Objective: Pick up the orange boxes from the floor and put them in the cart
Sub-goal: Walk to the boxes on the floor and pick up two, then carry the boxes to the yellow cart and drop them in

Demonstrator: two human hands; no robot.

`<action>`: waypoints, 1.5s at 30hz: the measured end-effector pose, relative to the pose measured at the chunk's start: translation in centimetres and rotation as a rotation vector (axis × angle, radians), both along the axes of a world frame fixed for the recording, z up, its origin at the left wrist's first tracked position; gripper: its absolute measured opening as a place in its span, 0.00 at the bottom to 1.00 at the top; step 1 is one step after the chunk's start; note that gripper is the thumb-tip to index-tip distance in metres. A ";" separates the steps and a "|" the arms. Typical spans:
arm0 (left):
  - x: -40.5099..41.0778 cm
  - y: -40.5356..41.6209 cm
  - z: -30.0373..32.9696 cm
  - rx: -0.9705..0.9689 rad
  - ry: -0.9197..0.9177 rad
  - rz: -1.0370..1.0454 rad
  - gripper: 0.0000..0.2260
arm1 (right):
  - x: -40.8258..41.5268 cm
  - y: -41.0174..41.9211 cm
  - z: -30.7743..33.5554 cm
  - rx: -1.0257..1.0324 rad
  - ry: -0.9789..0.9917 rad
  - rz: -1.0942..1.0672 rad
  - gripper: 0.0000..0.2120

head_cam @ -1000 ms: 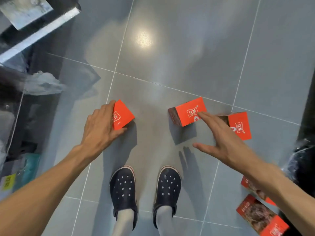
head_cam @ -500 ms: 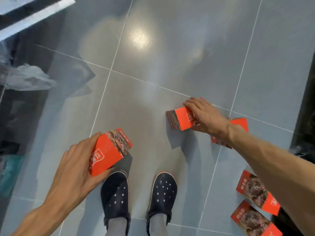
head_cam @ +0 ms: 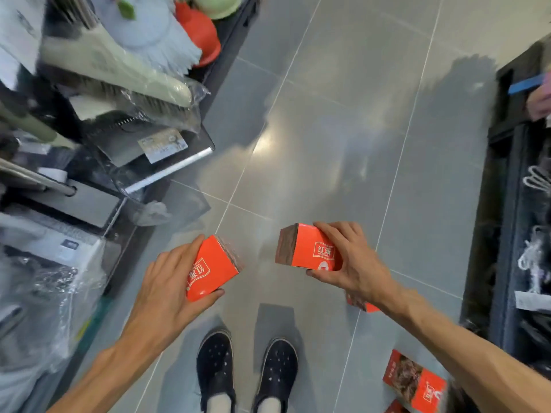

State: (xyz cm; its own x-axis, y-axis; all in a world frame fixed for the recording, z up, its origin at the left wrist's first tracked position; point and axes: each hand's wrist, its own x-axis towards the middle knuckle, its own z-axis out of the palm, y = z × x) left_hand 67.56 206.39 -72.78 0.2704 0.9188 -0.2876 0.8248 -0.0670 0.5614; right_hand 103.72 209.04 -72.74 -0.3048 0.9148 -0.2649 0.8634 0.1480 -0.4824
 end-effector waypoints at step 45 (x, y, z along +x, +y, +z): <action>6.6 -84.5 67.6 0.361 0.683 2.064 0.39 | -47.0 -61.1 69.3 0.230 0.560 1.995 0.43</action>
